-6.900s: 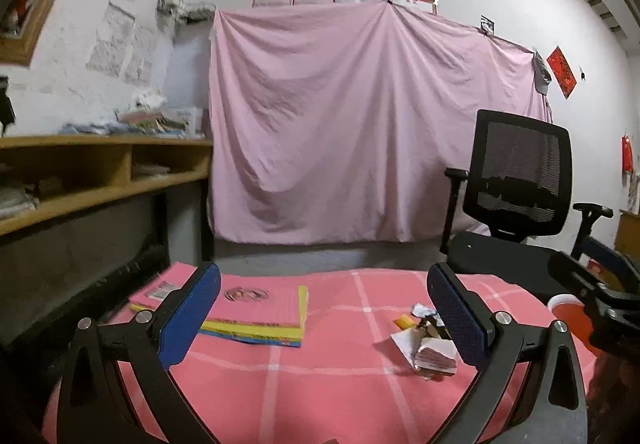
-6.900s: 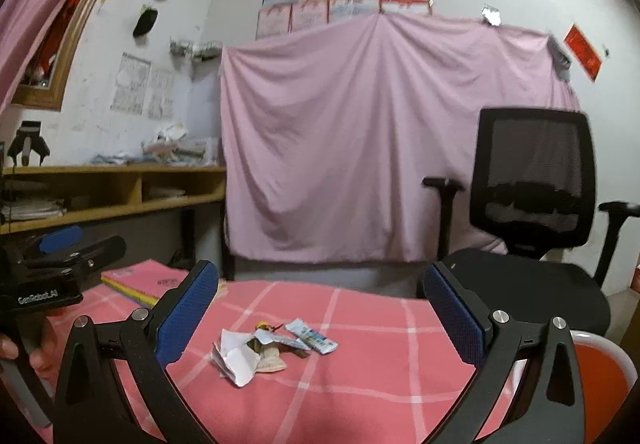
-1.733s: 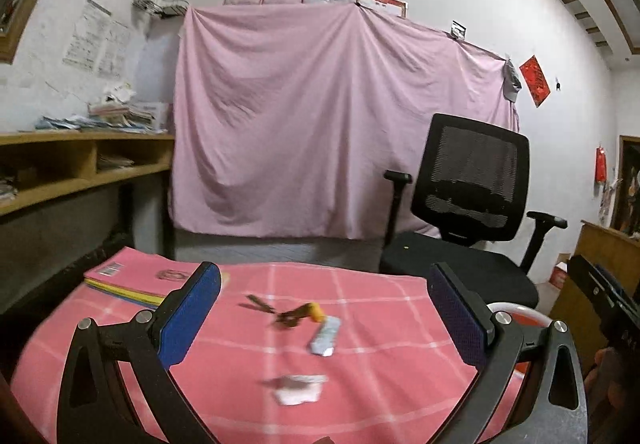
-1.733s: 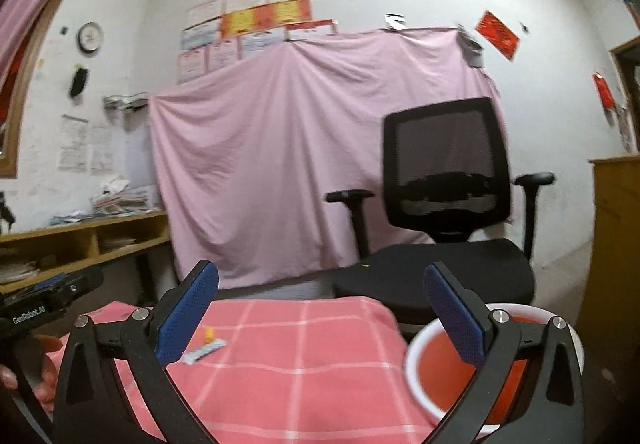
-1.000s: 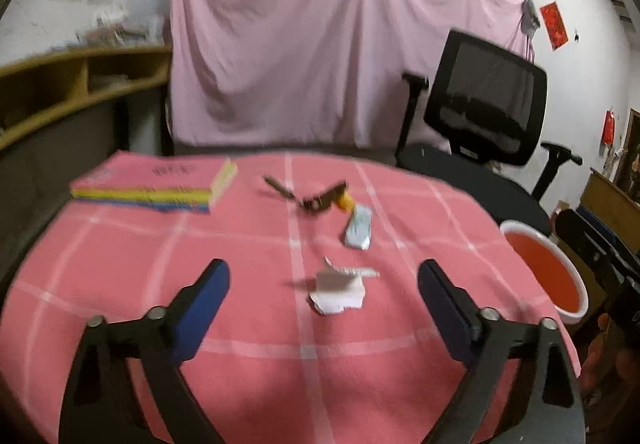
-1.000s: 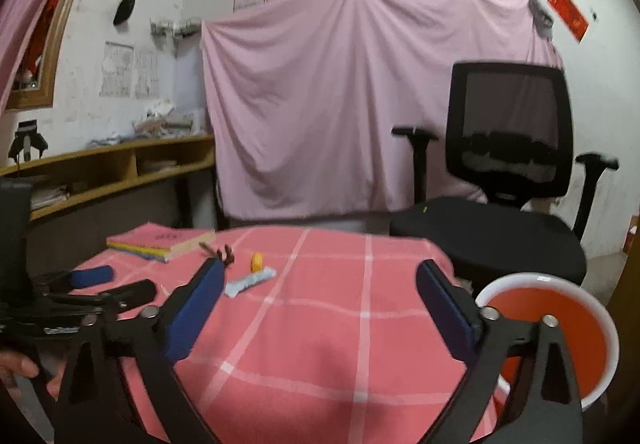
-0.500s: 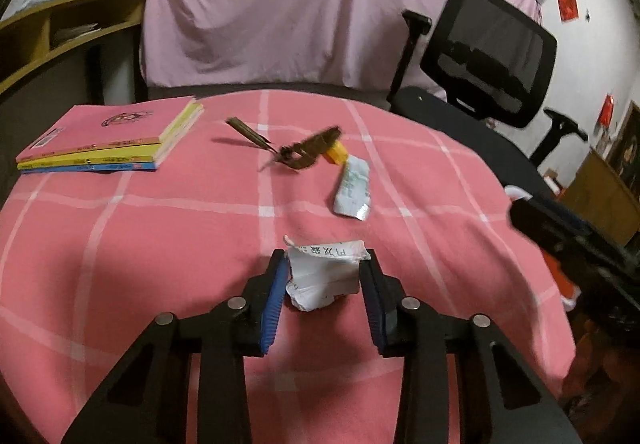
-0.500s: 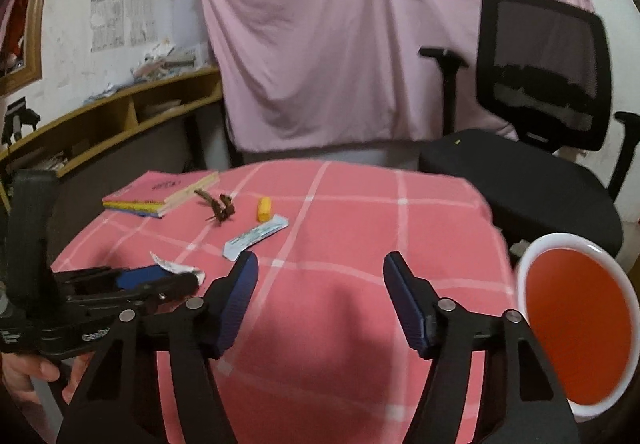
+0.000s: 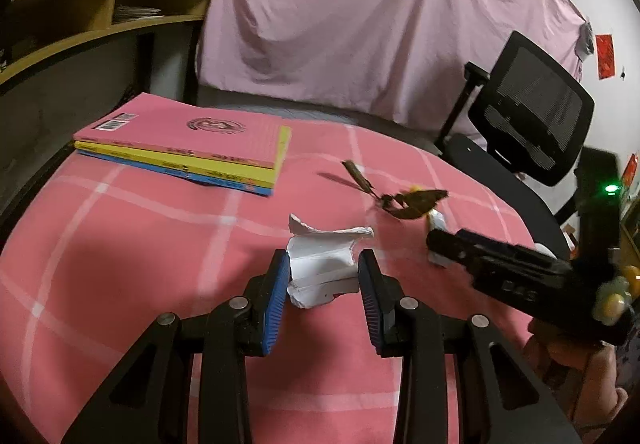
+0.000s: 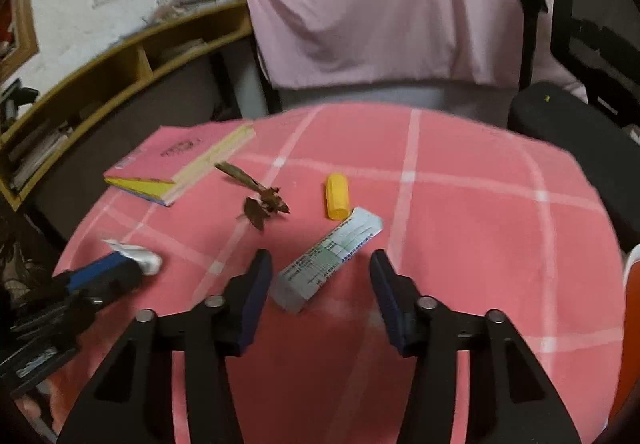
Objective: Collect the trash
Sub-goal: 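Grasp the crumpled white paper with the left tool while the right tool grasps the white tube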
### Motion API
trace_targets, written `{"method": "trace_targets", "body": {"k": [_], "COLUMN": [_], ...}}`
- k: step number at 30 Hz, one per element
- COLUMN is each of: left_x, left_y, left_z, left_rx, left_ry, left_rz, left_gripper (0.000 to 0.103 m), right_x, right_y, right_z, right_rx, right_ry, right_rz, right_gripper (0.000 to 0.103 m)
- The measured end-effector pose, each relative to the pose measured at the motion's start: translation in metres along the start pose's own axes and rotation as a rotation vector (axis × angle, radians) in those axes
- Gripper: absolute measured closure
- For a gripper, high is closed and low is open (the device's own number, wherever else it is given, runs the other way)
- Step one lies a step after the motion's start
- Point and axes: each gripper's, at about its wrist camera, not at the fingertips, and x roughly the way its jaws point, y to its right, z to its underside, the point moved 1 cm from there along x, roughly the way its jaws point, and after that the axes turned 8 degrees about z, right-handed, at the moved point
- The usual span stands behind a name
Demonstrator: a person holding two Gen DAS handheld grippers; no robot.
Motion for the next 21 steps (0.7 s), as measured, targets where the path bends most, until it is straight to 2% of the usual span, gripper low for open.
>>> {"method": "trace_targets", "body": {"k": [2,5,7,11,15,21], "left_x": [-0.001,0.000,-0.001,-0.002,-0.001,-0.003], "left_y": [-0.001,0.001,0.003,0.012,0.027,0.060], "left_z": [0.000,-0.001,-0.001,0.001,0.004,0.002], "left_rx": [-0.011,-0.013,-0.001,0.022,0.049,0.111], "left_ry": [0.001,-0.003,-0.002,0.009,0.023,0.082], "left_rz": [0.002,0.001,0.000,0.001,0.019,0.066], "left_gripper": [0.073,0.073,0.073,0.073,0.073,0.073], "right_x": [0.002,-0.001,-0.004,-0.009,-0.031,-0.088], "right_y": [-0.001,-0.004,-0.004,0.000,0.008,0.030], "right_z": [0.001,0.004,0.007,0.011,0.020,0.037], "right_rx": [-0.002,-0.028,-0.035,-0.026,-0.012,0.019], "right_ry": [-0.011,-0.010,-0.007,0.009,0.083,0.313], "right_rz": [0.015,0.040,0.039,0.025,0.016,0.003], "right_gripper": [0.064,0.073,0.093,0.096,0.098,0.098]}}
